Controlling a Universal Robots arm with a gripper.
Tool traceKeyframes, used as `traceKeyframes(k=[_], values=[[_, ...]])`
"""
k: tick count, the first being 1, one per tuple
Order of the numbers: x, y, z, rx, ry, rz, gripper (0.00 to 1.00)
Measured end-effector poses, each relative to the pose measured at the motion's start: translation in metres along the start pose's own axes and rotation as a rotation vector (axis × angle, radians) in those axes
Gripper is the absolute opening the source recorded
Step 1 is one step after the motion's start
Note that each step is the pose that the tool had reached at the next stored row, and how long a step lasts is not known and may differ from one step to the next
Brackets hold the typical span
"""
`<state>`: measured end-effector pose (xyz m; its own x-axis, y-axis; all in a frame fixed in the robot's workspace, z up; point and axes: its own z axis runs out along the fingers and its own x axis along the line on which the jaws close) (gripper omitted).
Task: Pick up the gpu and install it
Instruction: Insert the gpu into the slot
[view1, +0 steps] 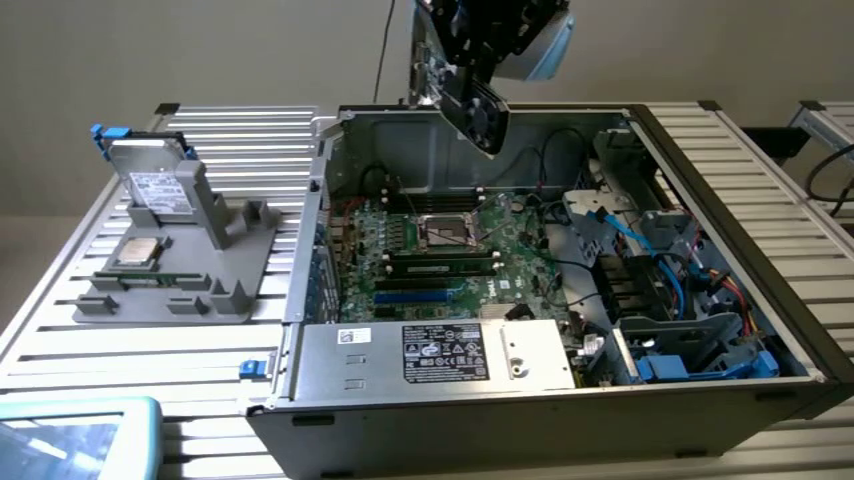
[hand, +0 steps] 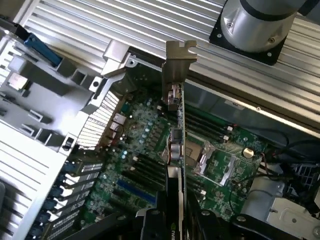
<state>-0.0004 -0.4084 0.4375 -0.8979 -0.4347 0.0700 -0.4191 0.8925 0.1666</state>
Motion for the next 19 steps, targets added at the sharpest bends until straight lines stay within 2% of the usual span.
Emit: traceKeyframes(k=[13, 19], values=[[0.0, -0.0001, 0.0005, 0.0169, 0.0388, -0.233, 0.27], [-0.0001, -0.0001, 0.0006, 0.0279, 0.0513, -0.34, 0.27]])
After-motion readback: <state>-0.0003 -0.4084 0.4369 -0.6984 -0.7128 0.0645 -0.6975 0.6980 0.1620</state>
